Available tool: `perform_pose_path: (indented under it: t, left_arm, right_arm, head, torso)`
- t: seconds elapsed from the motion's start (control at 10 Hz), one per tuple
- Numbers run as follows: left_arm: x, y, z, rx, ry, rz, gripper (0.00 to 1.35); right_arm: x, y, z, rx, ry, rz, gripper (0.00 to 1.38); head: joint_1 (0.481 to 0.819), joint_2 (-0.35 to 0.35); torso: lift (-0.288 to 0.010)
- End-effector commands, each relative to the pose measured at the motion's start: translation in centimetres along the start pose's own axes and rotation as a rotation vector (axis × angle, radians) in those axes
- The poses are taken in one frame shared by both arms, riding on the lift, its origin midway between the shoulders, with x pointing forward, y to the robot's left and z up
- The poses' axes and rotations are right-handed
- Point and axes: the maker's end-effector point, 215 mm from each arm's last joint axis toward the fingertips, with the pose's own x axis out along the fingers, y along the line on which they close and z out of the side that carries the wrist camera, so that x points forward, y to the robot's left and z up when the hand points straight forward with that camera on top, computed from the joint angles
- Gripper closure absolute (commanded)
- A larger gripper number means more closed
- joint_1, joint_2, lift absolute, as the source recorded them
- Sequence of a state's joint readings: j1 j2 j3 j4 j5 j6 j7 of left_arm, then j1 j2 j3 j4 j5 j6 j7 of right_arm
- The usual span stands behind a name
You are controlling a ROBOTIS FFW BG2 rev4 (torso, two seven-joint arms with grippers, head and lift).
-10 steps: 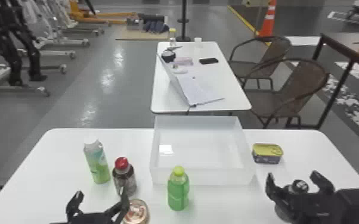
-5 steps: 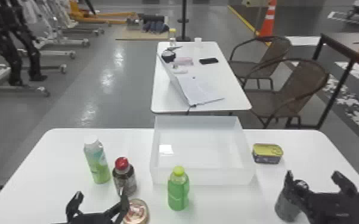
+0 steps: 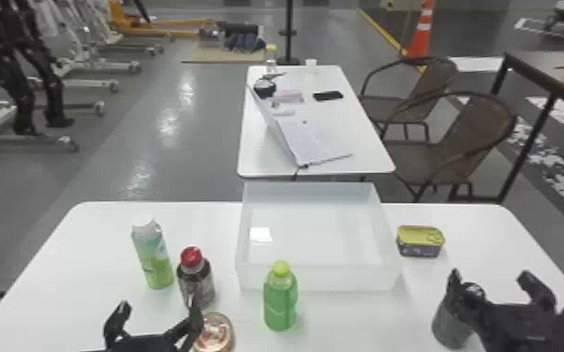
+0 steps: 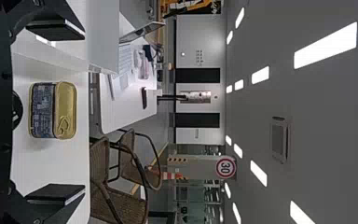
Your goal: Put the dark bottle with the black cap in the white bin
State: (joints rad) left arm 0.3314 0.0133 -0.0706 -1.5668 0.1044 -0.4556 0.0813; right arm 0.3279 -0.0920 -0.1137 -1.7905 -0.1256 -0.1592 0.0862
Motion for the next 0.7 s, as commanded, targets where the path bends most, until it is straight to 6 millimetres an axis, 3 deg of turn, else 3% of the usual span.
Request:
perform_pose_path:
  t: [0.0, 0.6]
  left_arm:
    - [0.0, 0.0, -0.1, -0.003, 0.002, 0.002, 0.11]
    - [-0.2, 0.4, -0.1, -0.009, -0.003, 0.011, 0.11]
  right_arm:
    - [0.5, -0.1, -0.7, -0.005, 0.013, 0.001, 0.14]
    - [1.4, 0.4, -4.7, -0.022, 0.089, 0.031, 0.14]
  head:
    - [0.549, 0.000]
    - [0.549, 0.000]
  torso:
    - [-0.100]
    - [-0.100]
